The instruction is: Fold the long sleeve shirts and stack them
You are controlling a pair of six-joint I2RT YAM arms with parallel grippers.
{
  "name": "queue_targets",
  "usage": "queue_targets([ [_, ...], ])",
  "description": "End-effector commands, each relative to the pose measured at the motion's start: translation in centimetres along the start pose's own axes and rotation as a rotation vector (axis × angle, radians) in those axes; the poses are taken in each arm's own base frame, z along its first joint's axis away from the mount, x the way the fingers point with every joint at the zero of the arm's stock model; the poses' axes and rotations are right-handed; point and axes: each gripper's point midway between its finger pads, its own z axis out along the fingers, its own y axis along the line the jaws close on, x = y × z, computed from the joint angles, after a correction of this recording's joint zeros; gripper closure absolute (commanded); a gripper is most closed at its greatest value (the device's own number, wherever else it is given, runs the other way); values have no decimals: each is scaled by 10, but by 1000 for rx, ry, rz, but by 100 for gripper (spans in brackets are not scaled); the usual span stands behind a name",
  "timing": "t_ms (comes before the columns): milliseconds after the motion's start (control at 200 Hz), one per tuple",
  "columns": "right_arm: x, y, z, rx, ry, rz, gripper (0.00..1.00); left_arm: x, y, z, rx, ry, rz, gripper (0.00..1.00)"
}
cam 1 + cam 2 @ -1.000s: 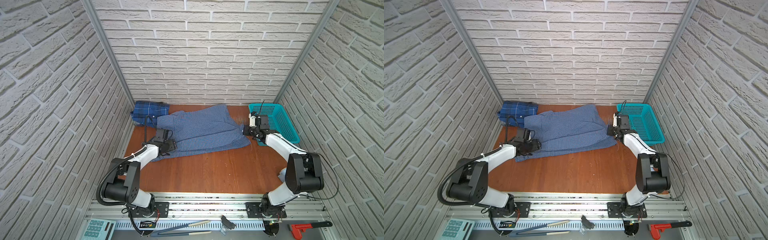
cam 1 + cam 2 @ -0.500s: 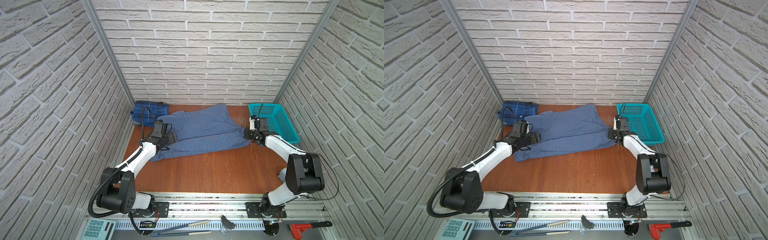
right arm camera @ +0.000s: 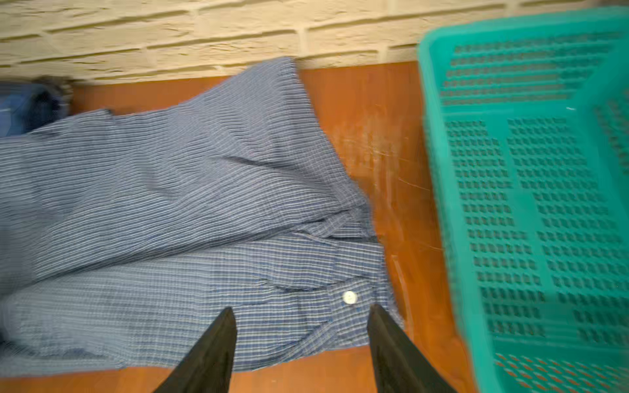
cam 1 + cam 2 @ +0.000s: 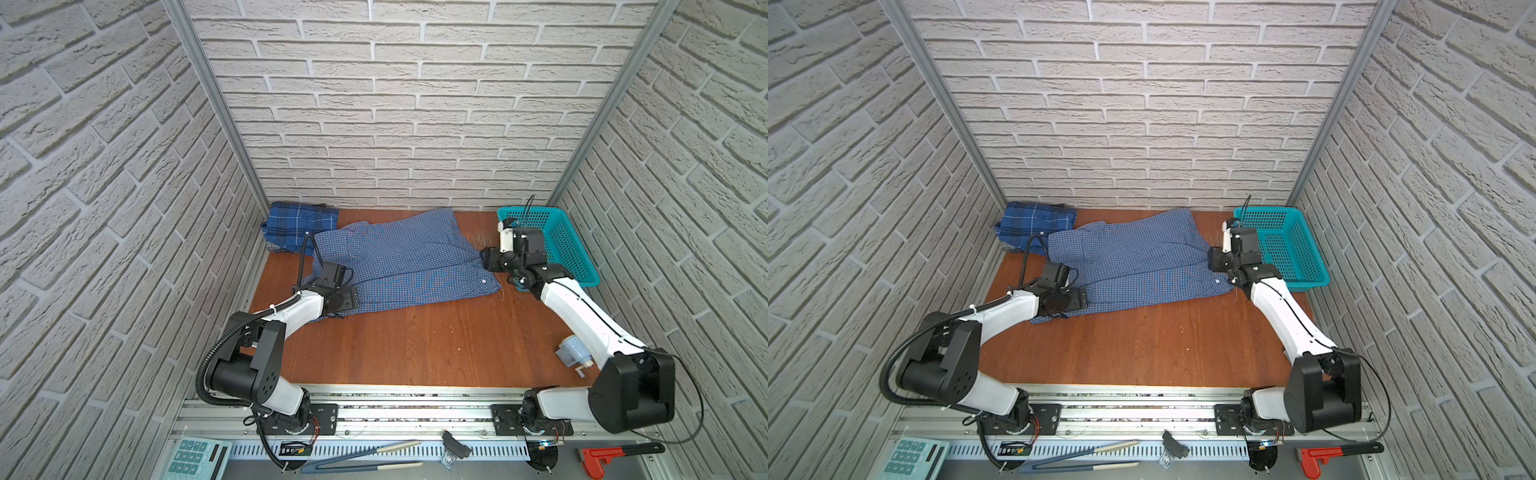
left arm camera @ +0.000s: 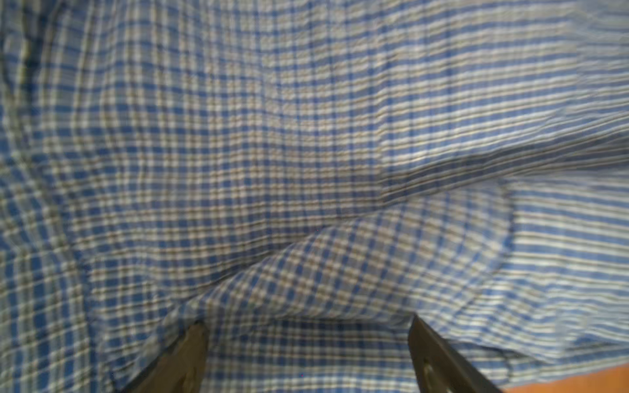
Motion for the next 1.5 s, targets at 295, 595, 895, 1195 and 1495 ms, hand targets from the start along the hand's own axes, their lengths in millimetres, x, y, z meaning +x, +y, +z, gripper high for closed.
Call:
queue_targets([
  [295, 79, 15, 134, 92, 275, 34, 42, -61, -75, -51, 132, -212, 5, 7],
  [595, 152, -10, 128, 167, 424, 76, 46, -31, -85, 27, 32, -77, 46, 7],
  [895, 220, -22, 54, 166, 495, 207, 49, 33, -71, 32, -24, 7, 140, 8],
  [1195, 180, -10, -10, 101, 371, 283, 47, 125, -59, -11, 60, 65, 115, 7],
  [1495, 41, 5, 19, 130, 132, 94, 45, -8, -57, -68, 53, -146, 76, 2],
])
